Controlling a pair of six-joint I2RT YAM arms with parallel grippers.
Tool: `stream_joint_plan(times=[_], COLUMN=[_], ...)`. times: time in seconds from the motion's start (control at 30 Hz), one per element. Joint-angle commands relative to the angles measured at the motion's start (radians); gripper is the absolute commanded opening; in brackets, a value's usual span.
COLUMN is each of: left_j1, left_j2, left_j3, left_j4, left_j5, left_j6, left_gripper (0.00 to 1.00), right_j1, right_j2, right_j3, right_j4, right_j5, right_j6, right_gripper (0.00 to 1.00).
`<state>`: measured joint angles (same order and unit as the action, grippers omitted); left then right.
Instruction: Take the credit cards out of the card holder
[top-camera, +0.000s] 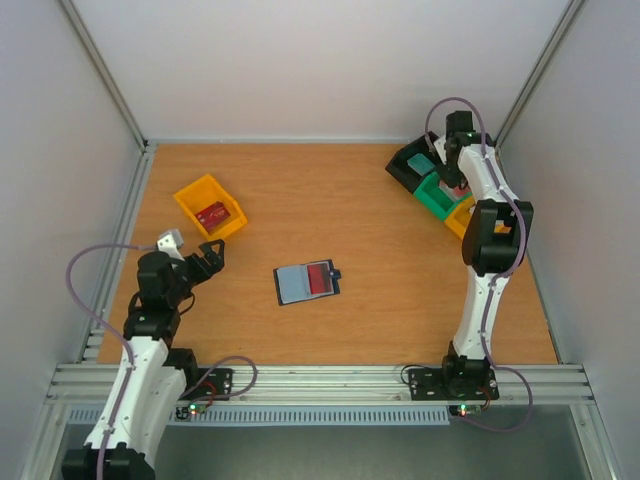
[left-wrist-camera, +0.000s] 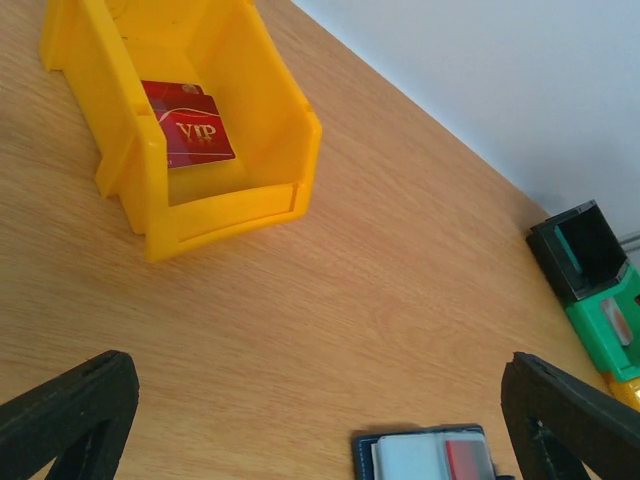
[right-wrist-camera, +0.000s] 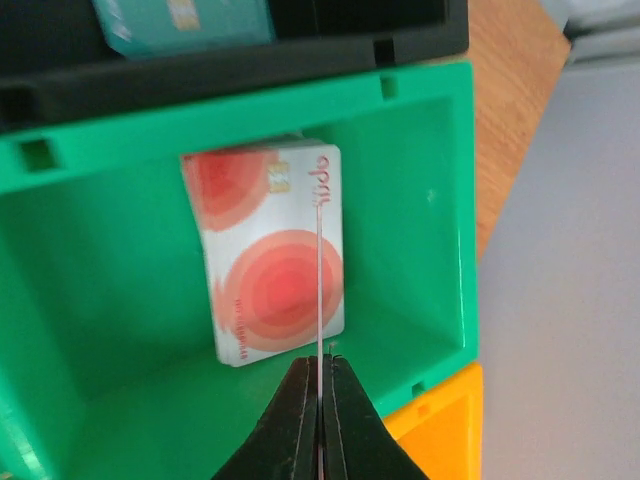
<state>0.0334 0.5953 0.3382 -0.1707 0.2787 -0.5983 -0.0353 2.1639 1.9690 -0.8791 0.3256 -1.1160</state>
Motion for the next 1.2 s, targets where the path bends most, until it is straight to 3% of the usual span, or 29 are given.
stream_joint_plan(times=[0.0,0.2,0.53,0.87,1.17], left_j1=[0.005,0.005,0.004,0.002,0.0], left_j2=[-0.033,-0.011,0.045,0.087,0.106], left_j3=[-0.034,-0.05,-0.056,-0.055,-0.057], left_j4=[0.076,0.099,0.113,0.119,0.127], left_j5=[-0.045,-0.056,-0.063,-0.052,-0.049], left_j6=[0.063,0.097,0.099,0.091,0.084], left_gripper=[0.99,0.99,0.99,0.99,0.99], right_j1=[-0.017,-0.023,-0.023,-0.014,-0.013], right_j2=[0.04,0.068,0.059,-0.035,-0.062], right_j3=[0.083,0.042,-0.109,-0.408,-0.452], right_j4=[-0.028,0.133,0.26,0.685,0.702], right_j5=[0.065,0.069,0.054,0.097,0.073], right_j6=[-0.037,-0.164,-0.286,-0.495,-0.508], right_gripper=[0.01,0.01,0.01,0.01,0.01])
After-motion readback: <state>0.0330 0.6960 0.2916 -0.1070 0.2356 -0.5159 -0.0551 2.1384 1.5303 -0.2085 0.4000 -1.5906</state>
